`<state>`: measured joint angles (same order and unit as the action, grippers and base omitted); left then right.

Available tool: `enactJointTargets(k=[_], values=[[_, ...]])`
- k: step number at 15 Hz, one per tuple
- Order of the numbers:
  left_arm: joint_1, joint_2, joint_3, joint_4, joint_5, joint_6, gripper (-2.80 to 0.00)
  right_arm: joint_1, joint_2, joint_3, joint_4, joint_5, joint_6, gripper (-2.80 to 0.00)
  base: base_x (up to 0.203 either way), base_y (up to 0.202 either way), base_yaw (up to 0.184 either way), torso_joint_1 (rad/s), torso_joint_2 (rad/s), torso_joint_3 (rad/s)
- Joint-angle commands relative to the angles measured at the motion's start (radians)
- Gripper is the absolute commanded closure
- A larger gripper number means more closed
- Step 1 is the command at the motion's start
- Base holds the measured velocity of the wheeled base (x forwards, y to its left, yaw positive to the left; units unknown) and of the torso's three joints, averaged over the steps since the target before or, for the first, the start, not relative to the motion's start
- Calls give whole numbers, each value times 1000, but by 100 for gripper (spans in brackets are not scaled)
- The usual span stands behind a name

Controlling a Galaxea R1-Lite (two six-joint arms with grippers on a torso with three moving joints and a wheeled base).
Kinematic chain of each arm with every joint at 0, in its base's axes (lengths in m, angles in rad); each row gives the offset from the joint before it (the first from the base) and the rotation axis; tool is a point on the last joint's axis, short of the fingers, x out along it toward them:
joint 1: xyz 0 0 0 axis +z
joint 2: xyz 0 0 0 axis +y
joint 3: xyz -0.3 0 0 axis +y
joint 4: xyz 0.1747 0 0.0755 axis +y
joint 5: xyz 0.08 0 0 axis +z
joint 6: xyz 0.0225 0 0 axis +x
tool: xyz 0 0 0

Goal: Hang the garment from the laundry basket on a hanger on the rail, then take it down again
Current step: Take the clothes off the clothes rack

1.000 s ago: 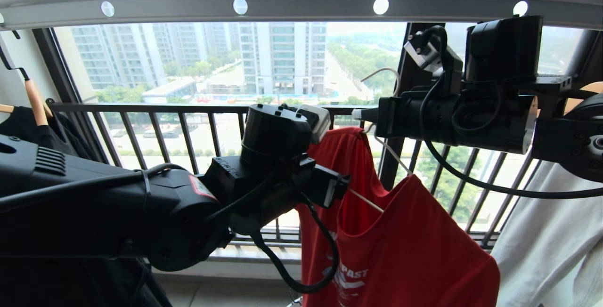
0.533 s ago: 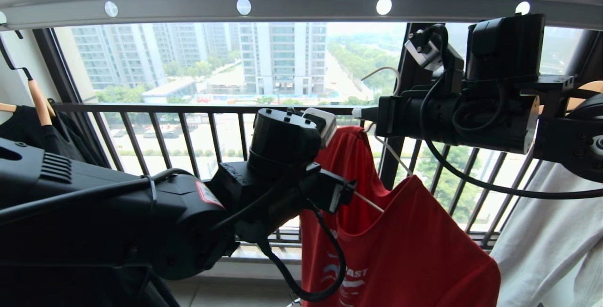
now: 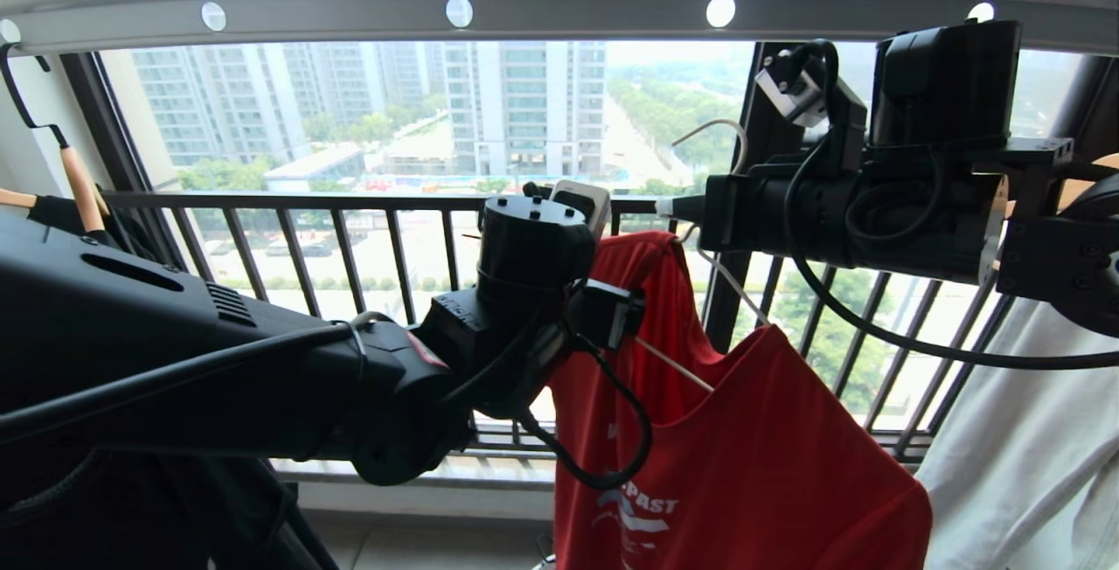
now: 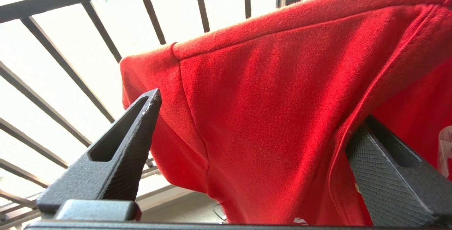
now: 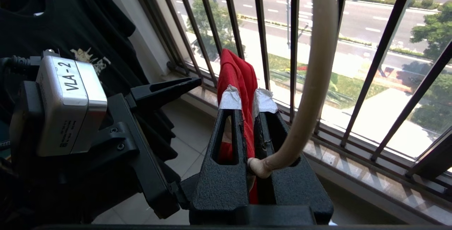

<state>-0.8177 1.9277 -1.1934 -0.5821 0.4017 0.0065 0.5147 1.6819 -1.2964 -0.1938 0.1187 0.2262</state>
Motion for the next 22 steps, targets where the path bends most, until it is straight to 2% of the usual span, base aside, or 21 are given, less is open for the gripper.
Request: enactJointTargets(k=[1,8,9,19,22], values=[[2,7,-1,-5,3,1,-280,0,0,-1,-2,1,1,0,0,0,0,0,0,0],[11,8,-3,-7,20,1,-280,-1,-4,-1,-3,1,1,0,0,0,0,0,0,0],[11,7,-5,-9,20,1,0,-1,-4,-1,-3,1,1,0,0,0,0,0,0,0],[10,-58,7,-7,20,3,0,-31,15,-17,-7,-27,-3,0,0,0,0,0,0,0],[76,-54,-18,-7,19,7,0,-33,12,-17,-7,-27,-4,0,0,0,0,0,0,0]])
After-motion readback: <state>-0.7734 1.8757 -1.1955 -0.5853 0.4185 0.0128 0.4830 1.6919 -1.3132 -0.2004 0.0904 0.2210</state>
